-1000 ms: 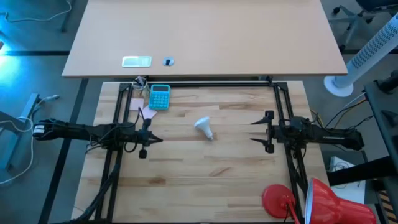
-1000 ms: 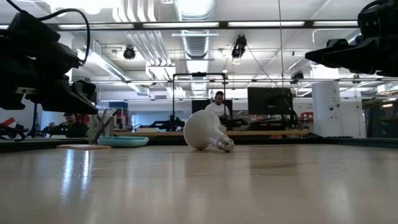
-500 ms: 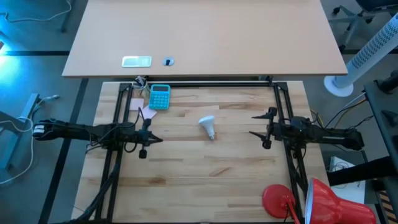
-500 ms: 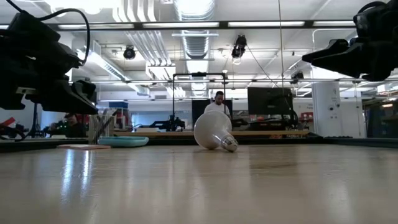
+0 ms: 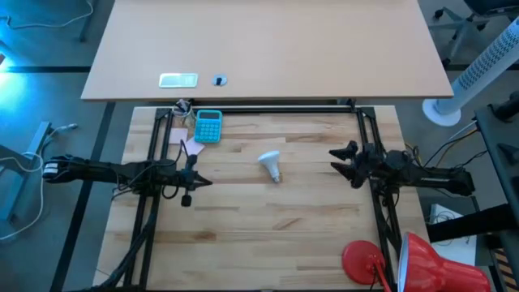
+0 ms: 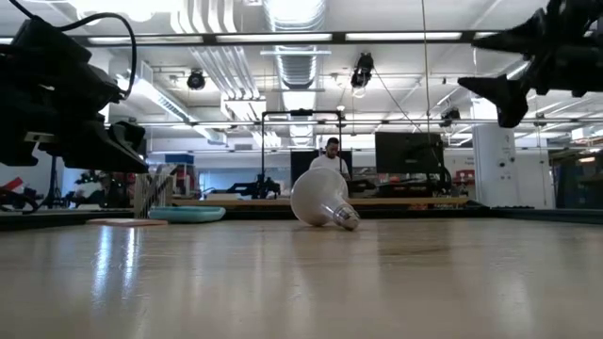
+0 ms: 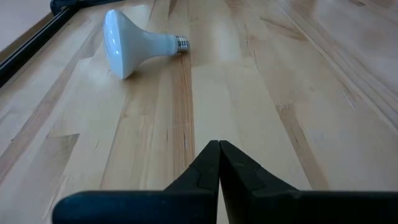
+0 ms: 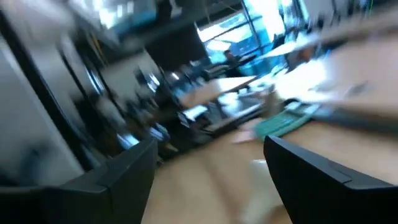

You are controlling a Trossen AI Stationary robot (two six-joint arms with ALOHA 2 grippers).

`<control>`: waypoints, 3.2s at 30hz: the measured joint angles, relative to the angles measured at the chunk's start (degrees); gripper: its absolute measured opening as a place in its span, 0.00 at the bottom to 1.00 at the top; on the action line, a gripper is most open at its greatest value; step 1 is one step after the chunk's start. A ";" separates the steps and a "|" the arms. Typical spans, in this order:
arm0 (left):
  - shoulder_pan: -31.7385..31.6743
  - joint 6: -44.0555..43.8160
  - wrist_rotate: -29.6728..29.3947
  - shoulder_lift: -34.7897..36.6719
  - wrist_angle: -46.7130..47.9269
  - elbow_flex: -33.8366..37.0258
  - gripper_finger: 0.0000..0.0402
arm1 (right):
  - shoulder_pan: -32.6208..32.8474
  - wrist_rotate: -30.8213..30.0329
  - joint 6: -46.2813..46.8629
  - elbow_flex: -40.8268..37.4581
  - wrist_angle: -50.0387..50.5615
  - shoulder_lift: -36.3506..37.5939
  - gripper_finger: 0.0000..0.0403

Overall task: Screw lightbulb
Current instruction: Insert the light bulb into the red lamp

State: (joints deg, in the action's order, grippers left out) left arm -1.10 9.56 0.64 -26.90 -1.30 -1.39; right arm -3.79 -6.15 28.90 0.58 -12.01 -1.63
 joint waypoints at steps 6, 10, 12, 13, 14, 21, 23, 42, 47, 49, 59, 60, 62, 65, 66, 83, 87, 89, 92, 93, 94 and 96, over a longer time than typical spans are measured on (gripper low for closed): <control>0.00 0.02 -0.02 -0.02 0.00 0.00 0.00 | 0.01 -2.80 18.60 0.00 -6.50 0.07 0.73; -0.01 0.02 -0.02 0.00 -0.02 0.00 0.00 | 0.00 -6.21 25.37 0.00 -10.24 -0.22 0.75; -0.02 0.48 -0.58 -0.02 -0.34 0.00 0.00 | -0.02 -5.57 25.37 0.00 -11.74 -0.76 0.76; -0.02 0.58 -1.39 -0.02 -0.87 0.00 0.00 | -0.02 -4.34 25.33 0.01 -12.77 -1.05 0.76; -0.02 0.63 -2.72 -0.02 -1.82 0.00 0.00 | 0.14 -3.16 25.46 0.14 -13.89 -1.32 0.77; -0.09 -8.82 -10.15 -0.02 -17.61 0.02 0.00 | 1.17 0.23 19.12 14.21 -9.97 -13.63 0.76; -0.11 -24.54 -10.21 0.00 -25.66 0.02 0.00 | 1.13 0.13 15.38 19.39 -4.83 -17.99 0.75; -0.22 -61.85 -12.99 -0.40 -64.02 0.02 0.00 | 1.79 -0.62 32.88 31.85 5.46 -33.33 0.77; -0.20 -62.40 -5.02 -3.91 -62.04 -5.25 0.00 | 1.65 2.80 36.24 31.85 4.11 -39.67 0.74; -0.20 -58.91 -2.23 -5.83 -55.80 -11.20 0.00 | 1.67 6.02 35.12 31.85 2.56 -41.79 0.73; 0.48 -44.09 0.68 -24.34 -11.27 -37.15 0.02 | 1.10 13.32 27.86 31.88 -2.84 -45.09 0.65; 1.15 -44.07 1.40 -26.34 -11.40 -38.84 0.03 | 1.11 15.69 27.92 32.00 -2.98 -44.12 0.65; 2.82 -43.48 1.81 -30.78 -11.33 -42.07 0.08 | 1.11 20.19 28.08 32.45 -1.10 -41.77 0.64; 6.00 -43.13 1.59 -38.43 -11.34 -47.48 0.17 | 1.14 26.66 29.70 33.55 7.20 -37.80 0.63; 7.38 -43.10 1.51 -41.25 -11.39 -49.52 0.20 | 1.14 29.04 30.21 34.11 11.23 -36.39 0.63; 26.04 -43.14 -21.87 -94.94 -11.11 -93.55 0.35 | 11.66 42.01 29.54 42.43 61.44 -34.25 0.63; 27.23 -43.01 -23.52 -108.57 -10.15 -108.39 0.35 | 13.52 43.17 34.42 42.32 75.36 -37.40 0.64; 27.45 -47.11 -23.53 -114.66 -9.30 -115.47 0.36 | 14.00 45.72 35.58 42.28 80.74 -38.79 0.66; 27.96 -48.75 -21.43 -122.96 -7.21 -128.10 0.38 | 14.44 45.94 35.72 42.25 80.71 -39.36 0.69; 28.20 -46.58 -20.38 -125.14 -5.08 -132.73 0.39 | 14.43 45.08 35.84 42.25 80.37 -39.34 0.70; 28.54 -44.69 -19.59 -126.14 -4.59 -133.82 0.40 | 14.42 44.15 35.49 42.25 79.98 -39.34 0.71; 29.34 -44.97 -20.21 -124.04 -11.77 -127.89 0.43 | 14.40 42.16 33.65 42.25 79.56 -39.64 0.73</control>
State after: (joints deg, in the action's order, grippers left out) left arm 28.23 -35.41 -19.57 -150.94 -13.07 -129.28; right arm 10.61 36.00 62.54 42.83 67.55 -41.27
